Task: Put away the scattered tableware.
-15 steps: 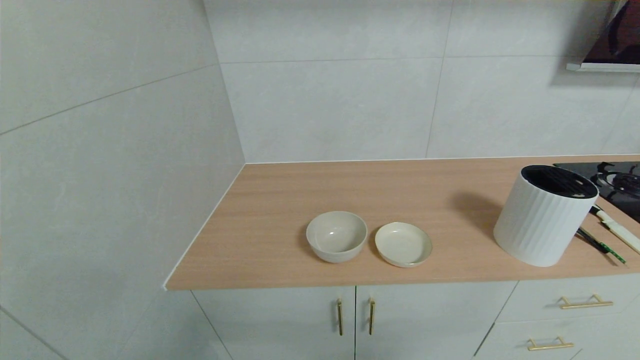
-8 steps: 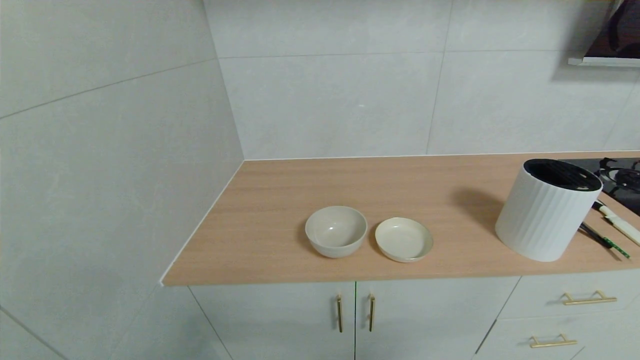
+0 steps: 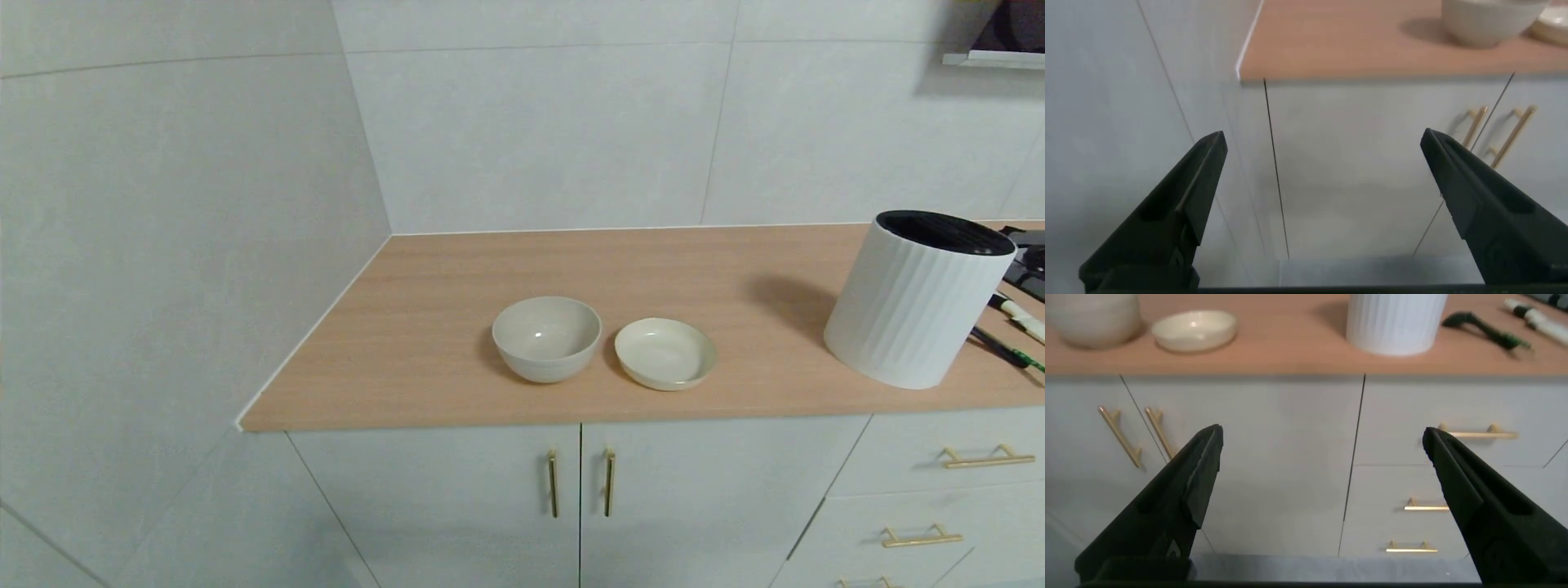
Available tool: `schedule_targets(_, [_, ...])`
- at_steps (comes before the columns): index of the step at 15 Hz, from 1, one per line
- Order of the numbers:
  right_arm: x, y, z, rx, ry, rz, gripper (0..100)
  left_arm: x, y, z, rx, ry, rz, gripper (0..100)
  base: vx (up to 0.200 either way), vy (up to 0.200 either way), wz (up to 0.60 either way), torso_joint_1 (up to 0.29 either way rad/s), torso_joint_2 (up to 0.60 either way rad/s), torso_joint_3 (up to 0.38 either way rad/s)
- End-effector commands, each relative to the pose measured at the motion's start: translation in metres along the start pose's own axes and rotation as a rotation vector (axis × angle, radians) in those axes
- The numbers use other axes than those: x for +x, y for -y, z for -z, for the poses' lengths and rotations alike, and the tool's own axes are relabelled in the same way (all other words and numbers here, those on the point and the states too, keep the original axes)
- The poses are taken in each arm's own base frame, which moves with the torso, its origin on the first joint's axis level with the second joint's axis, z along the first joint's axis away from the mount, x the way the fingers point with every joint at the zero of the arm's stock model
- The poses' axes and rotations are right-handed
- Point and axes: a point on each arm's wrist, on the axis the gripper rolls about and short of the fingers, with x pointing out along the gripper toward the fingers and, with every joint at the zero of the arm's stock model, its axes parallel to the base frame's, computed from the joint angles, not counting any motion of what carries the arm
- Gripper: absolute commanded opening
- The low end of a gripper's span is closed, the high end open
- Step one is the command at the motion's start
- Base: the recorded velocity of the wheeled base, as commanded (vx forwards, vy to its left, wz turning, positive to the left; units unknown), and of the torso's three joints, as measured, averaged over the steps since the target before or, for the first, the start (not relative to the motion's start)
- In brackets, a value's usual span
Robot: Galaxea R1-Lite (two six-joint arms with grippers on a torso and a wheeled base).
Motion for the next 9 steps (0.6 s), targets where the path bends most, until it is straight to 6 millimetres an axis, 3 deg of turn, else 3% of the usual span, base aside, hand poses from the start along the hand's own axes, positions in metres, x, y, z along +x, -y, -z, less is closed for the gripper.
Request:
schedule_targets(1, [0.0001, 0.0000, -0.0001, 0.000, -0.001, -0.001, 100, 0.0000, 0.0000, 0.0000, 0.000, 0.000, 0.000, 100, 0.000, 0.000, 0.00, -0.232, 0.53, 0.300])
schedule_targets(9, [0.0001, 0.0000, -0.0001, 0.000, -0.001, -0.001, 100, 0.0000, 0.0000, 0.0000, 0.000, 0.000, 0.000, 100, 0.000, 0.000, 0.00, -0.212, 0.51, 0.295])
